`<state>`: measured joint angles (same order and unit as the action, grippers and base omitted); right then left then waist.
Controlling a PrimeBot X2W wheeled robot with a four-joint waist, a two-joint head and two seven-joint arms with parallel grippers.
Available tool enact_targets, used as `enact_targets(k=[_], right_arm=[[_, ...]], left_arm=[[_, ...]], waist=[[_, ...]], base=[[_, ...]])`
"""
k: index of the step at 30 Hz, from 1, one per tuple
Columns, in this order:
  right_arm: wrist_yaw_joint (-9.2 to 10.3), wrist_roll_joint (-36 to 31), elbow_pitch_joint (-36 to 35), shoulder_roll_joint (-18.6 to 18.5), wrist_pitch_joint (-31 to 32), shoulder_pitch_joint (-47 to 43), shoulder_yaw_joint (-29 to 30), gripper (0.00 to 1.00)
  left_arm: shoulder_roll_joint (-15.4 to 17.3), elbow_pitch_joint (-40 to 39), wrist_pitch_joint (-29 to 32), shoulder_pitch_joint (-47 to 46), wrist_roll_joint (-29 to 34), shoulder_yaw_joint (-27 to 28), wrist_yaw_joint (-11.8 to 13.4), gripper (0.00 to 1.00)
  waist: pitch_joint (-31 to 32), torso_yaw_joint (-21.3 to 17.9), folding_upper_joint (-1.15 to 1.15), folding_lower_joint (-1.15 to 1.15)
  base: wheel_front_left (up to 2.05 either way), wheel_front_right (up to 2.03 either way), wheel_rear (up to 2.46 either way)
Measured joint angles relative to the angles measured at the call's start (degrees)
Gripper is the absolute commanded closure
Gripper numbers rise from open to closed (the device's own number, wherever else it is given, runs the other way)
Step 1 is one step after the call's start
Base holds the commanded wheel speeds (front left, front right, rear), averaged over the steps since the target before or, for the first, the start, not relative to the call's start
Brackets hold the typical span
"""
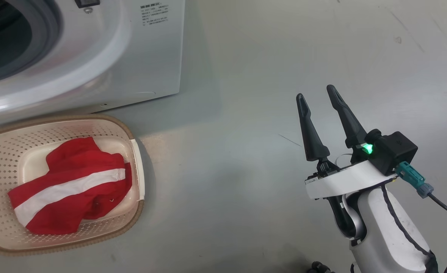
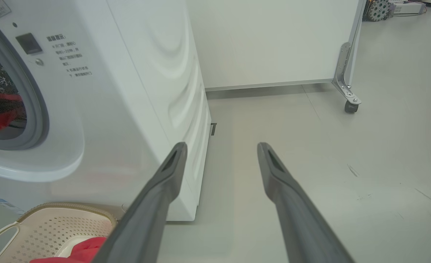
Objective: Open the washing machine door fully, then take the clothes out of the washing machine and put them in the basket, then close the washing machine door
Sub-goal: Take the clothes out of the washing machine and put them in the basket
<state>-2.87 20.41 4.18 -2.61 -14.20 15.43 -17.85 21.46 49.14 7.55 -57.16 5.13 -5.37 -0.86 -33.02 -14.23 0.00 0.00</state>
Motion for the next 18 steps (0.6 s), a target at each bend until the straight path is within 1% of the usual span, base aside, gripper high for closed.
enact_targets(k=[8,12,18], right_arm=[[-0.07,-0.9,1.34,-0.02,-0.01,-0.42,0.4,0.0],[-0.07,-1.4,2.0,-0.03,-0.01,-1.02,0.9,0.0],[-0.09,-2.0,3.05,-0.07,-0.07,-2.38,1.34,0.0]], left_arm=[[-4.02,2.38,-4.13,3.93,-0.6,-0.8,-0.04,1.0],[-5.58,2.96,-6.54,5.86,-0.91,-1.59,-1.03,1.0],[-7.91,3.72,-10.48,9.68,-2.11,-2.36,-1.74,1.0]], waist=[[3.84,2.07,0.0,0.0],[5.88,3.21,0.0,0.0],[9.22,5.02,0.0,0.0]], base=[[0.0,0.0,0.0],[0.0,0.0,0.0],[0.0,0.0,0.0]])
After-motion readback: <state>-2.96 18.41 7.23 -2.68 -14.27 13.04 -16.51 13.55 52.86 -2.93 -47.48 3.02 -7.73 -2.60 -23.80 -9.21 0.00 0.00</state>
